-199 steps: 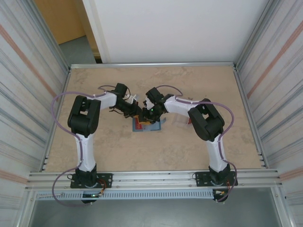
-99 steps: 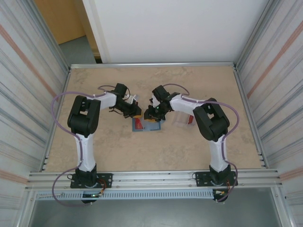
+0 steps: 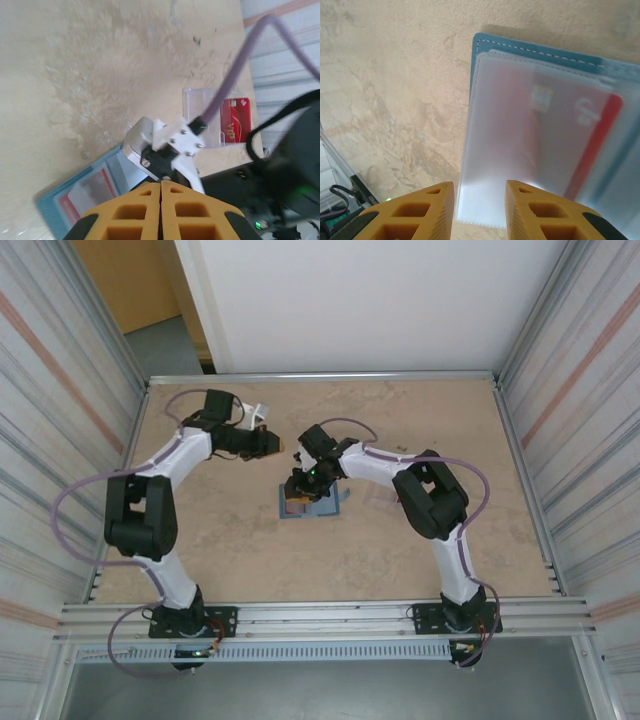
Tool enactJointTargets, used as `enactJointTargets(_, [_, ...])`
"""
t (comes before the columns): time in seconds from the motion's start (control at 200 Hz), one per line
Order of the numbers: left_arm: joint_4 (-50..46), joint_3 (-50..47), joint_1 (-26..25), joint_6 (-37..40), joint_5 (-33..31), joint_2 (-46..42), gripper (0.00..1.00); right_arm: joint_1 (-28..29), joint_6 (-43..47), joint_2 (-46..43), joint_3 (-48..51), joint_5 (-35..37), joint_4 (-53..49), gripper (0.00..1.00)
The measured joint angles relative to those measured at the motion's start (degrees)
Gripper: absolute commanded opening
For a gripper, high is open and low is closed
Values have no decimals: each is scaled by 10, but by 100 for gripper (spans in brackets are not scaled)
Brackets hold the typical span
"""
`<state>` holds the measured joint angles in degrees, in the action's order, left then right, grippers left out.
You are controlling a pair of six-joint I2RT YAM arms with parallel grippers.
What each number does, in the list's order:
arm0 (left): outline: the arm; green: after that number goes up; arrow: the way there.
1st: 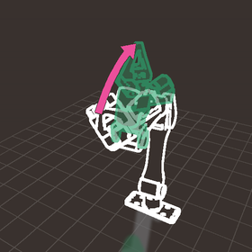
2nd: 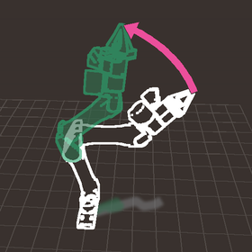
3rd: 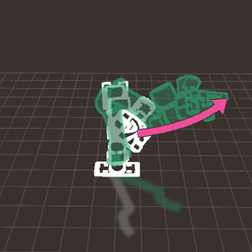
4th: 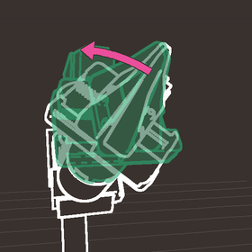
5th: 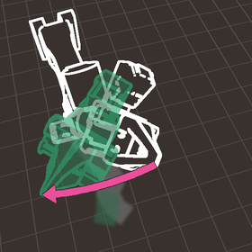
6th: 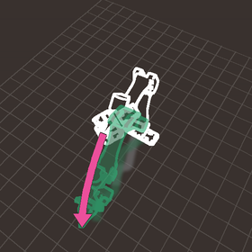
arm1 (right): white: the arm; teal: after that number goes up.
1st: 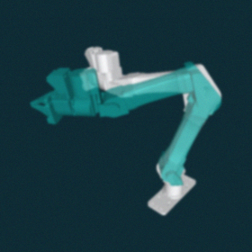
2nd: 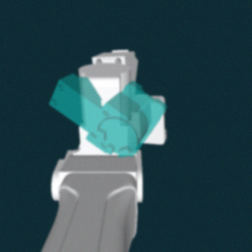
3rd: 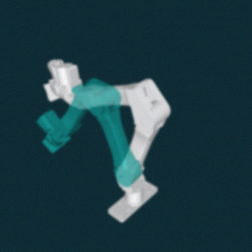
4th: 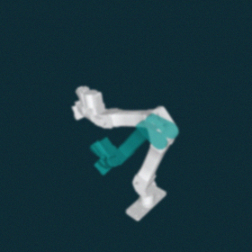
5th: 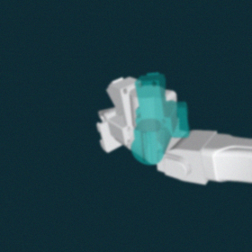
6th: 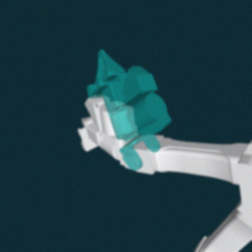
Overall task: Put the credit cards into the card holder
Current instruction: Flip over the card slot on the card holder, then pick up the credit card from the storage box.
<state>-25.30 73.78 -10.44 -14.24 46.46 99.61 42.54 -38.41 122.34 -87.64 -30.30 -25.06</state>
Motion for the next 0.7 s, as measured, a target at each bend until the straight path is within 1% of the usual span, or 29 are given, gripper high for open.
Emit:
enactJointTargets(0.08, [-3,-17,11,17,-18,-26,12,2,0,14,-9,-2,0,31])
enactJointTargets(0.21, [-9,-43,6,39,-49,-42,12,2,0,24,-11,-9,1,31])
enactJointTargets(0.311, [-22,-56,-9,59,-72,-42,12,2,1,23,-11,-10,-2,31])
enactJointTargets(0.411, [-29,-61,-38,81,-93,-42,11,-3,5,0,1,6,-12,31])
enactJointTargets(0.541, [-34,-60,-83,103,-112,-39,8,-31,17,-99,67,38,-30,31])
enactJointTargets(0.631, [-45,-48,-110,106,-121,-24,7,-67,28,-190,113,77,-55,32])
enactJointTargets(0.702, [-62,-17,-130,111,-134,0,7,-98,33,-250,134,107,-79,35])
